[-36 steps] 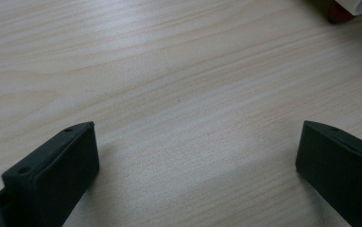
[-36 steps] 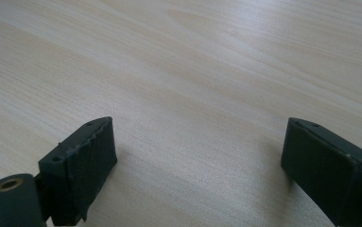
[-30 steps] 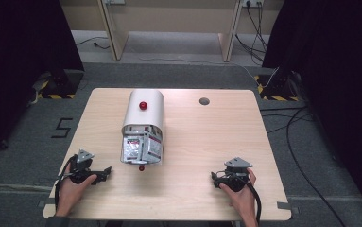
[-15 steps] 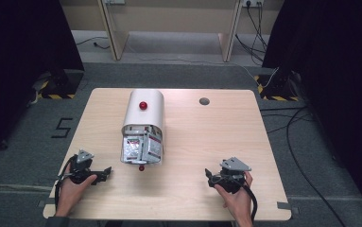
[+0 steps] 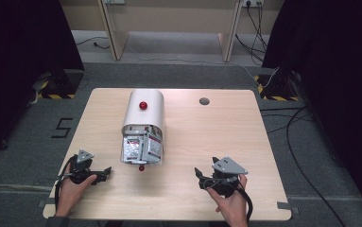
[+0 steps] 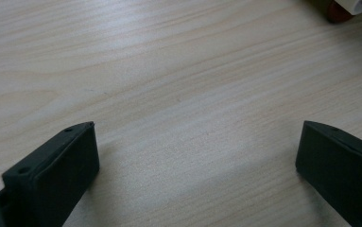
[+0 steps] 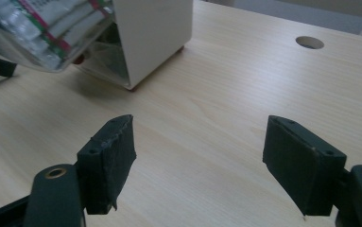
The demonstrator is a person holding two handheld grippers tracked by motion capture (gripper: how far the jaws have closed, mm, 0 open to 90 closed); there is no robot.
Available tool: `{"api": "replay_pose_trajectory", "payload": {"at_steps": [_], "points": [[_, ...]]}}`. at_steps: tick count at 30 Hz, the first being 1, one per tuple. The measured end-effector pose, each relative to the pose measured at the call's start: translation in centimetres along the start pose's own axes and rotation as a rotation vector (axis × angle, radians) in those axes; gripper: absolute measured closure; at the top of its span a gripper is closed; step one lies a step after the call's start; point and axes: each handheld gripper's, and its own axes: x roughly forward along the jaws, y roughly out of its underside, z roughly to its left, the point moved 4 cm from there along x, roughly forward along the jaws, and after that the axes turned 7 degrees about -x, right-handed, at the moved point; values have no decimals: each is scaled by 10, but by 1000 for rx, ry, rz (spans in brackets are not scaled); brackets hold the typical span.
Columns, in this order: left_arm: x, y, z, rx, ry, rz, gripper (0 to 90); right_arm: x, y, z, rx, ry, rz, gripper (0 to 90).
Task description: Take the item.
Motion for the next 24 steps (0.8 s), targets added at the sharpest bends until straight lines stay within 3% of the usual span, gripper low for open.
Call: {"api": "replay_pose_trajectory", "payload": {"at_steps": [15, 24], "points": [[-1, 0, 0, 2, -1, 3, 0, -5, -39, 34, -53, -81, -62, 291], [-1, 1, 0, 4, -1, 4, 0, 0, -54, 50, -84, -110, -62, 304]]}}
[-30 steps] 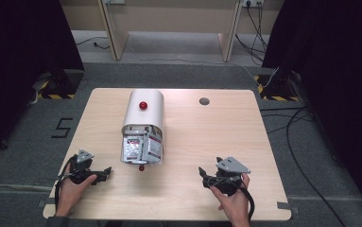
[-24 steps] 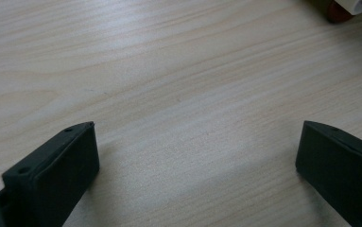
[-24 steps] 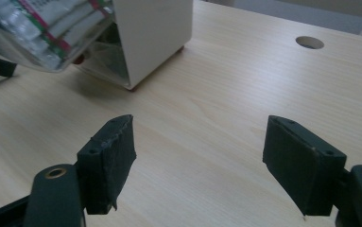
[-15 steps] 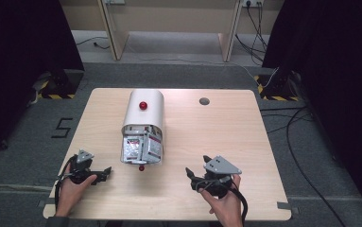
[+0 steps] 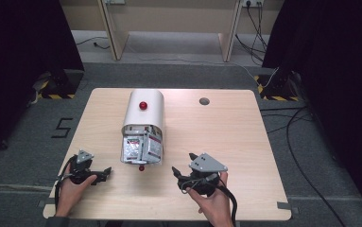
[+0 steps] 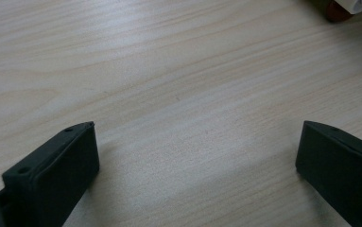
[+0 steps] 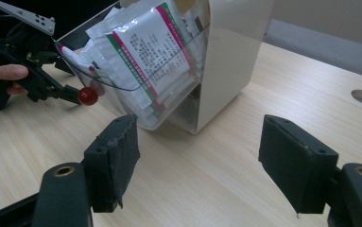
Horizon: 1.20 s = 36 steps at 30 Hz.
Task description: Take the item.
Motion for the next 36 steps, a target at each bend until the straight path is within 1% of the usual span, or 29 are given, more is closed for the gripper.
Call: {"api": "replay_pose_trajectory", "payload": {"at_steps": [3, 12, 15, 18, 25, 26, 29, 32, 36], "points": [[0, 0, 0, 0, 0, 0, 0, 1, -2, 2, -5, -5, -2, 306], [0, 0, 0, 0, 0, 2, 0, 7, -19, 9, -28, -20, -21, 321], [0, 0, 0, 0, 0, 1, 0, 9, -22, 11, -31, -23, -26, 326], [0, 0, 0, 0, 0, 2, 0, 14, -27, 14, -50, -36, -22, 338], [0, 0, 0, -1, 0, 0, 0, 17, -34, 14, -52, -45, -25, 350], [0, 0, 0, 0, 0, 1, 0, 18, -38, 16, -62, -50, -26, 354], [0, 0, 0, -1, 0, 1, 0, 19, -41, 19, -69, -55, -28, 356], [0, 0, 0, 0, 0, 1, 0, 22, -49, 25, -98, -73, -32, 359], [0, 0, 0, 0, 1, 1, 0, 27, -53, 30, -111, -76, -33, 364]]}}
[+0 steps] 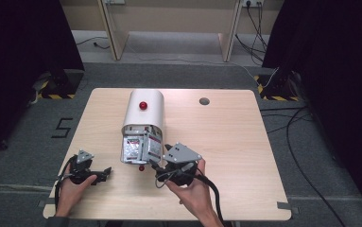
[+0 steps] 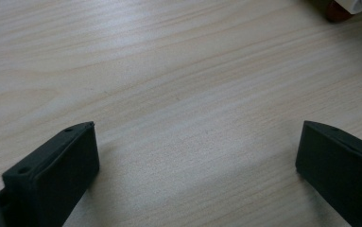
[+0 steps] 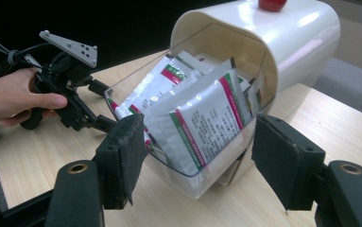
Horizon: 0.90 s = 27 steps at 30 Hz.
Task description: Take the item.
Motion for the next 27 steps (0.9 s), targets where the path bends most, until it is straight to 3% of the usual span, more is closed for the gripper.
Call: {"api": "replay_pose_trajectory", "payload": {"at_steps": [4, 11, 20, 27], "points": [[0, 0, 0, 1, -1, 1, 0, 9, -3, 5, -6, -24, 3, 368], [0, 0, 0, 1, 0, 1, 0, 22, -4, 9, -21, -22, 22, 368], [0, 0, 0, 1, 0, 1, 0, 41, -7, 8, -49, 19, 60, 390], [0, 0, 0, 0, 0, -2, 0, 41, -4, 1, -51, 52, 71, 457]]}}
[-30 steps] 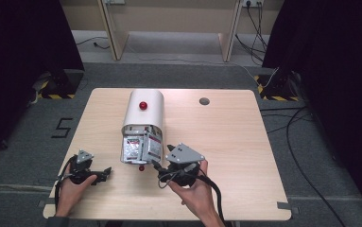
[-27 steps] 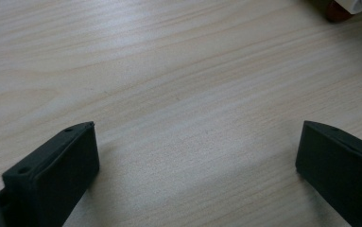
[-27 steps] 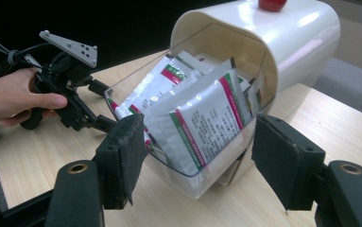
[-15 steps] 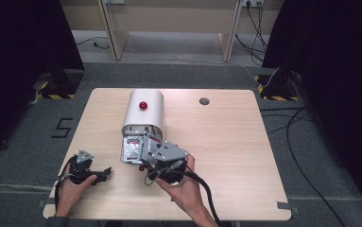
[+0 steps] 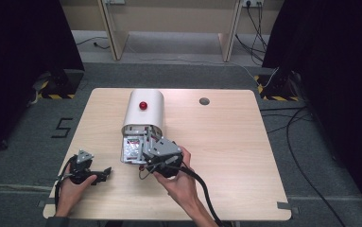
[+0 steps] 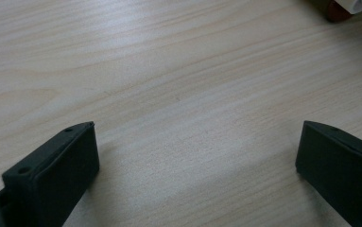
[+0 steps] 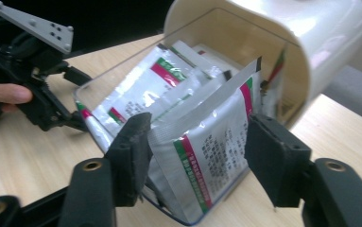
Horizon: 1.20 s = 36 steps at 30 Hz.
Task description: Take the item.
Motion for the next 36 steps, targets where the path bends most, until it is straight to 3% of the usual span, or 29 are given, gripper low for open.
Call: {"api": "replay_pose_trajectory", "payload": {"at_steps": [6, 12, 19, 25, 36], "points": [[0, 0, 0, 0, 0, 0, 0, -2, 2, -7, -6, 16, -9, 585], [0, 0, 0, 0, 0, 0, 0, 4, 1, -11, 4, 13, 0, 638], [0, 0, 0, 0, 0, 0, 0, 2, -3, -10, -18, 31, -49, 810], [0, 0, 0, 0, 0, 0, 0, -6, 0, -16, 12, 3, -98, 848], [0, 0, 0, 0, 0, 1, 0, -32, -6, -15, -14, -17, -148, 879]]}}
